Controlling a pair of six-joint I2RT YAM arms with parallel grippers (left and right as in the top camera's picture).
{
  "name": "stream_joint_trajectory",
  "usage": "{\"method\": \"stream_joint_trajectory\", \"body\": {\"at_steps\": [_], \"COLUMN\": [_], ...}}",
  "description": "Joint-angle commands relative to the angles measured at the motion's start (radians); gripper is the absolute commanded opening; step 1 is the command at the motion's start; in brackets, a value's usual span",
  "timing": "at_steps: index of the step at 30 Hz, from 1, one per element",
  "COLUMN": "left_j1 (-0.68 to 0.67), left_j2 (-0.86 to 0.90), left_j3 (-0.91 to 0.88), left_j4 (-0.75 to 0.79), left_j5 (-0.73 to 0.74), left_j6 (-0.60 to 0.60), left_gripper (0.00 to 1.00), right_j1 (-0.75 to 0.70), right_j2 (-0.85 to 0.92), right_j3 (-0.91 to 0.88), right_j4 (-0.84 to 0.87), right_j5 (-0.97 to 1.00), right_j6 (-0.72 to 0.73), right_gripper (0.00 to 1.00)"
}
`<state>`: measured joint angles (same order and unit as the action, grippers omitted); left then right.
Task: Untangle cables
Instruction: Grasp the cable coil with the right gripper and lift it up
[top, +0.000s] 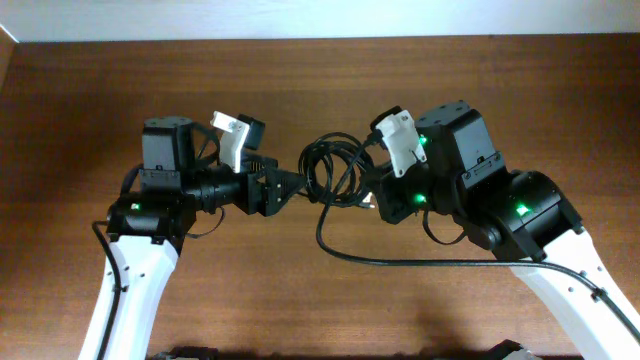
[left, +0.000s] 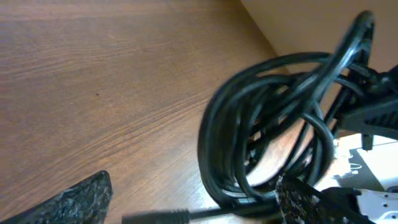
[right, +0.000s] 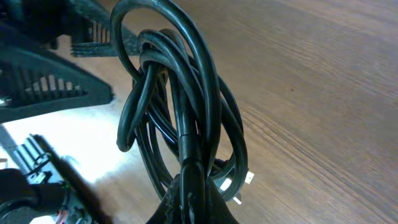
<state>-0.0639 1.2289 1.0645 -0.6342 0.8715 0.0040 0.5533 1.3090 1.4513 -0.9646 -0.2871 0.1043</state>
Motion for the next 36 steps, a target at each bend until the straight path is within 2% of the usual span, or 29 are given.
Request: {"method": "stream_joint_trajectory", "body": {"at_steps": [1,8,10,11,12,15,18,20,22,23,24,25,26,27,30,31,33,35,36], "left_j1": [0.003,-0.033,-0.034,-0.034,-0.034,-0.034,-0.034,-0.035,-0.035,-0.035,-0.034,-0.034,-0.035,-0.034,-0.035,-0.035,-0.034,-0.034,-0.034], "left_j2": [0.006,0.006,0.006,0.006,0.006,0.006,0.006,0.006,0.006,0.006,0.006,0.006,0.006,0.006,0.006,0.006,0.006,0.006,0.006], "left_j3": [0.016,0.016,0.016,0.016,0.016,0.016,0.016,0.016,0.016,0.016,0.016,0.016,0.016,0.016,0.016,0.016,0.016,0.016,0.016], "left_j4": [0.005,0.007,0.010,0.010,0.010,0.009,0.008,0.002,0.002,0.002,0.002,0.002,0.002,0.002,0.002,0.002,0.002,0.002,0.002], "left_j5": [-0.023,-0.024,-0.023,-0.023,-0.023,-0.023,-0.023,-0.018,0.011,0.014,0.014,0.014,0.015,0.015,0.030,0.030,0.060,0.095,0.094], "left_j6": [0.034,0.034,0.034,0.034,0.034,0.034,0.034,0.034,0.034,0.034,0.034,0.034,0.034,0.034,0.034,0.034,0.034,0.034,0.034], "left_gripper": [0.84,0.84,0.65,0.58,0.57,0.38,0.25,0.21,0.28,0.40,0.59,0.70,0.79,0.80,0.57,0.44,0.26,0.15,0.05], "right_j1": [0.002,0.003,0.003,0.003,0.003,0.003,0.003,0.003,0.003,0.003,0.003,0.003,0.003,0.003,0.003,0.003,0.003,0.003,0.003], "right_j2": [-0.014,-0.014,-0.014,-0.014,-0.014,-0.014,-0.014,-0.014,-0.014,-0.014,-0.014,-0.014,-0.014,-0.014,-0.014,-0.014,-0.014,-0.014,-0.014], "right_j3": [0.025,0.025,0.025,0.025,0.025,0.025,0.025,0.025,0.025,0.025,0.025,0.025,0.025,0.025,0.025,0.025,0.025,0.025,0.025], "right_j4": [0.024,0.029,0.028,0.028,0.028,0.028,0.028,0.028,0.028,0.028,0.029,0.031,0.034,0.034,0.042,0.042,0.042,0.044,0.045], "right_j5": [-0.108,-0.166,-0.167,-0.167,-0.174,-0.174,-0.173,-0.174,-0.174,-0.179,-0.193,-0.209,-0.212,-0.217,-0.278,-0.279,-0.289,-0.293,-0.292], "right_j6": [-0.028,-0.031,-0.030,-0.030,-0.030,-0.030,-0.030,-0.030,-0.030,-0.030,-0.031,-0.030,-0.031,-0.031,-0.049,-0.049,-0.049,-0.049,-0.049], "right_gripper": [0.04,0.04,0.04,0.04,0.04,0.04,0.04,0.04,0.04,0.04,0.04,0.04,0.04,0.04,0.04,0.04,0.04,0.04,0.04]}}
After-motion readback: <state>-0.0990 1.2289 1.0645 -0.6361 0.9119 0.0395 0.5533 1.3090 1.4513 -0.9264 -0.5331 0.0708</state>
